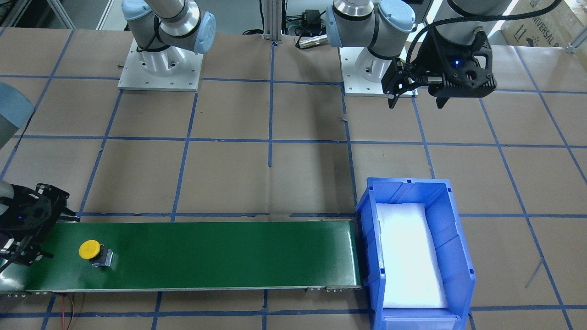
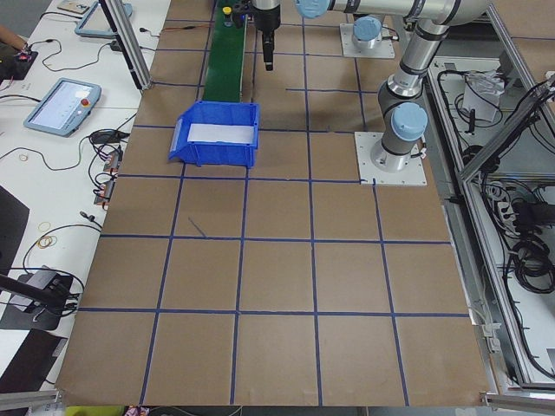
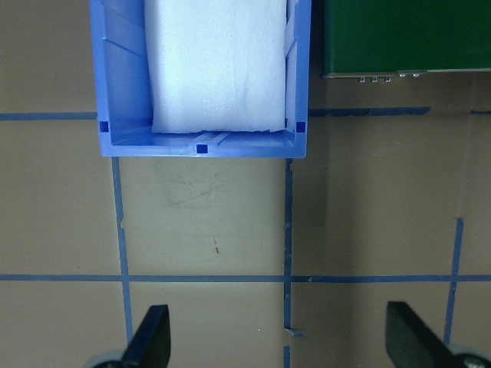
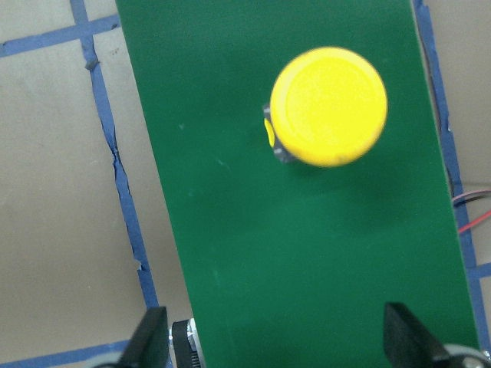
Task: Transport two buttons from left to right
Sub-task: 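Move the right gripper back over the belt end toward the yellow button, then lower the right gripper onto the yellow button and grasp it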
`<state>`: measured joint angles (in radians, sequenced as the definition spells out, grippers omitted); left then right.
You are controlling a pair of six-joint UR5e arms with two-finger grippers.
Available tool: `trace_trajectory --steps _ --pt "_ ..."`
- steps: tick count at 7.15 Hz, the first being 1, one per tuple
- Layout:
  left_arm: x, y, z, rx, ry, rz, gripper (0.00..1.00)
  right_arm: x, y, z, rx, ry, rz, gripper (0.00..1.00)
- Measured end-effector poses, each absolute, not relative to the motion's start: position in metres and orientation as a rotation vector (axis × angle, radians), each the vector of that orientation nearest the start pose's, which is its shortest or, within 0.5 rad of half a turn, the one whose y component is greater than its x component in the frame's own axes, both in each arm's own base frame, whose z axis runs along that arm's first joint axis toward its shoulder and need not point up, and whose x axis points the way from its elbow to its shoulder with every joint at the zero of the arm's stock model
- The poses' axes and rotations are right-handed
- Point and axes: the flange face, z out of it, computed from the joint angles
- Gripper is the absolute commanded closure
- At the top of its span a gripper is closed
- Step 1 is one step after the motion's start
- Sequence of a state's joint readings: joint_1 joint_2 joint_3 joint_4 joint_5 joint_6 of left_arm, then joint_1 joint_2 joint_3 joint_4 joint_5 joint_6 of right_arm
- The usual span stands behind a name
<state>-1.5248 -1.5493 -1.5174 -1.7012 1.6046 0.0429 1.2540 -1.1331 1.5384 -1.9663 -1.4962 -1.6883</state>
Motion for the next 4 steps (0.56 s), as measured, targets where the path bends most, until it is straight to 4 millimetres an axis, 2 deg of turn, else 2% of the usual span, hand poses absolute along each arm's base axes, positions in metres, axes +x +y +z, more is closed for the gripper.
trace_trajectory --steps 2,4 --pt "-0.108 -0.482 0.512 -0.003 3.109 0.089 0.00 -0.054 -0.667 0.287 -2.161 2.297 -0.113 0.00" --pt "-0.108 -0.481 0.512 -0.003 3.109 0.089 0.00 -0.056 -0.681 0.266 -2.302 2.158 -0.104 0.02"
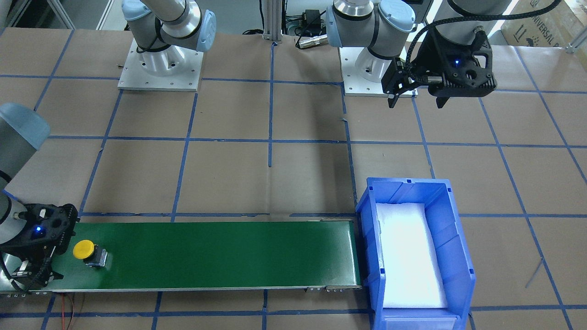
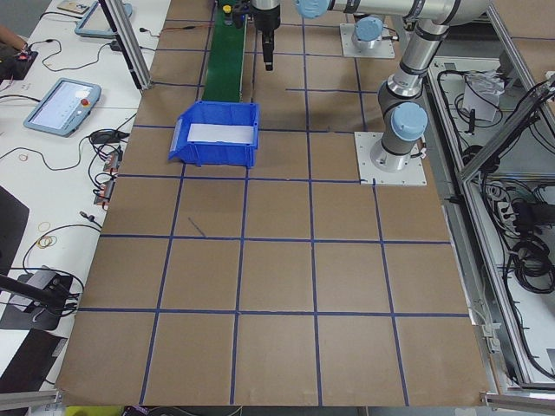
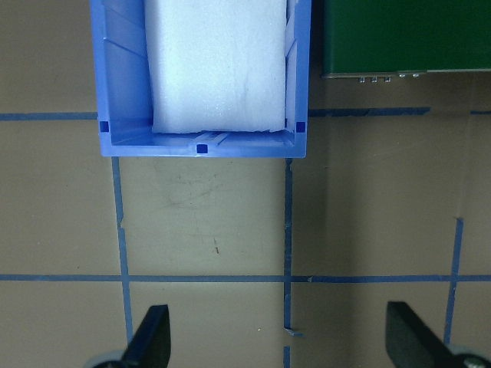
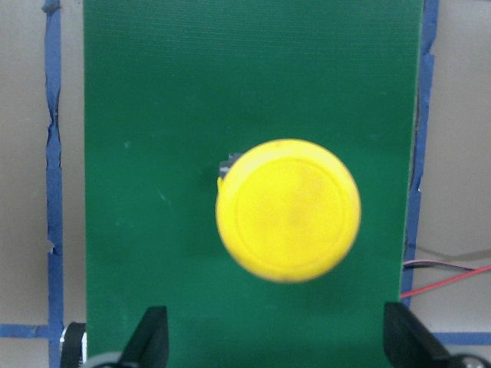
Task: Transport two buttons from left to right
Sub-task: 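Lower the right gripper onto the yellow button and grasp it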
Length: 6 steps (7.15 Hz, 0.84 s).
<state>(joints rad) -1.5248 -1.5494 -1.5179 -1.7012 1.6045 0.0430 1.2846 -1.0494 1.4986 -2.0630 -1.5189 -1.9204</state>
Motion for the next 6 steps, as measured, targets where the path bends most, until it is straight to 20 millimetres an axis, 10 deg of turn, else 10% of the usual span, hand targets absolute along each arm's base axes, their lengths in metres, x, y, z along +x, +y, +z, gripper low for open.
trace_trajectory --steps 6 --pt "-0.1079 -0.4814 0.5115 -0.002 3.109 0.090 0.00 -0.0562 -0.6776 0.2562 -2.290 2.115 -0.059 0.03"
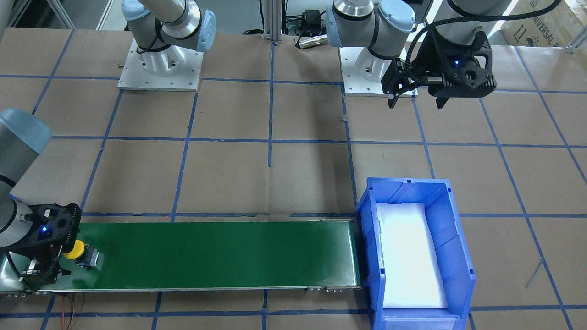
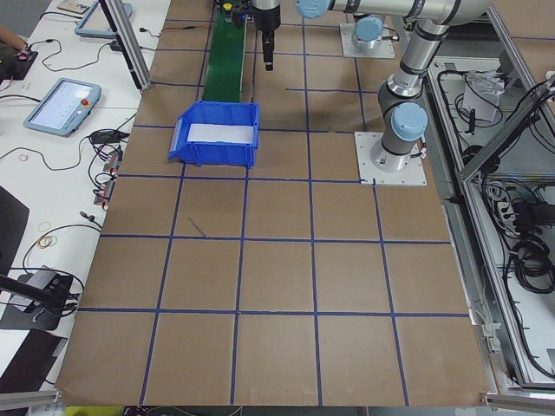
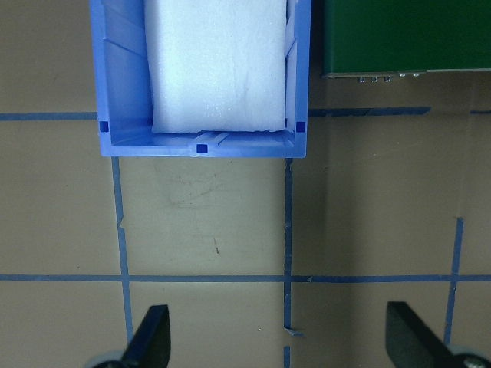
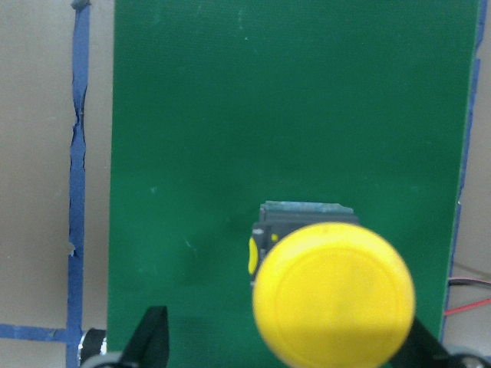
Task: Transport two buttons from left to right
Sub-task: 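Lower the right gripper onto the yellow button and grasp it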
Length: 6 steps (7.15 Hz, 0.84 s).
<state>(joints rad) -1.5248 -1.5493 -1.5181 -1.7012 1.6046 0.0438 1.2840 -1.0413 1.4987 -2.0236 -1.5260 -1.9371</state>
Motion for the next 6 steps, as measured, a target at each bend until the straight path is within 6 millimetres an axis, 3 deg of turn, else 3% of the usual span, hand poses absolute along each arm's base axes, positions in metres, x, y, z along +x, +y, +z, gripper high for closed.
trace_trajectory --steps 6 --pt "-0.1079 -0.4812 0.5113 -0.003 3.109 0.091 0.00 -0.0567 -0.6795 0.2554 -2.289 2.116 -0.062 0.05"
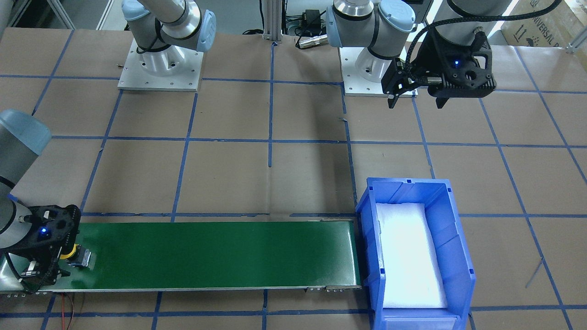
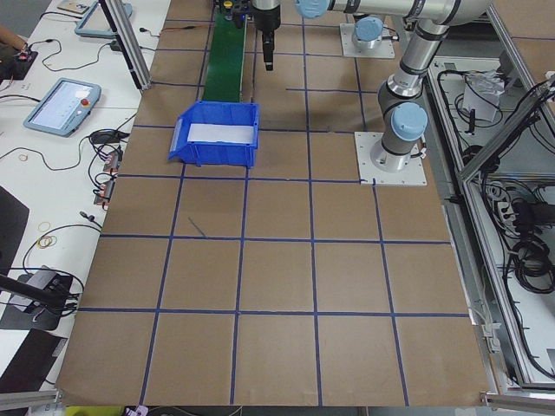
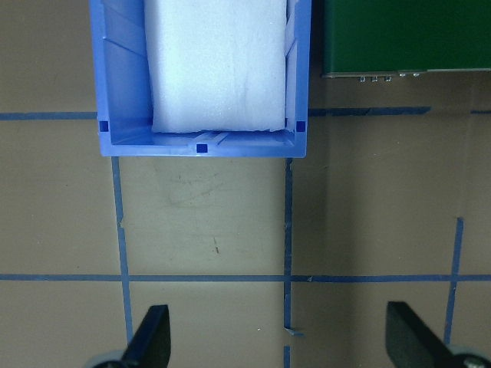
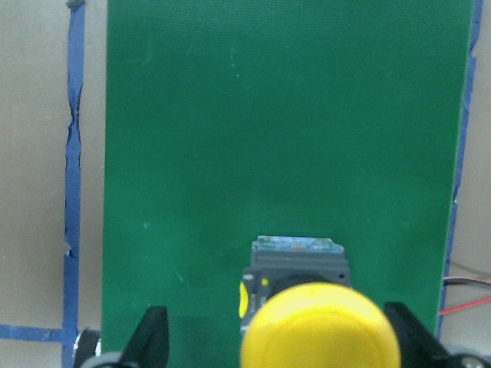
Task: Transport two buttons from left to right
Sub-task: 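Lower the right gripper onto the yellow button and grasp it, then lift the yellow button with the right gripper and carry it to the far bin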
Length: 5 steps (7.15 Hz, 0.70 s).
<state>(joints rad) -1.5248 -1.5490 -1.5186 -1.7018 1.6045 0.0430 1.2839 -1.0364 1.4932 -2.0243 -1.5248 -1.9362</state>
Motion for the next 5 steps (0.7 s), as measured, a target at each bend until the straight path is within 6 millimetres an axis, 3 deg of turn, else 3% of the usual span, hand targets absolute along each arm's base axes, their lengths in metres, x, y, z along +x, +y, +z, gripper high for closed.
trace_trajectory --steps 2,5 --pt "-0.1079 -0.4812 0.5114 -0.003 3.109 0.090 0.00 -0.0566 -0.6795 0.2546 -2.290 2.113 -0.063 0.11" --pt "-0.1079 -0.4813 0.5118 -0.003 3.109 0.089 0.00 -0.0576 -0.6800 0.2546 -2.290 2.115 -0.063 0.82"
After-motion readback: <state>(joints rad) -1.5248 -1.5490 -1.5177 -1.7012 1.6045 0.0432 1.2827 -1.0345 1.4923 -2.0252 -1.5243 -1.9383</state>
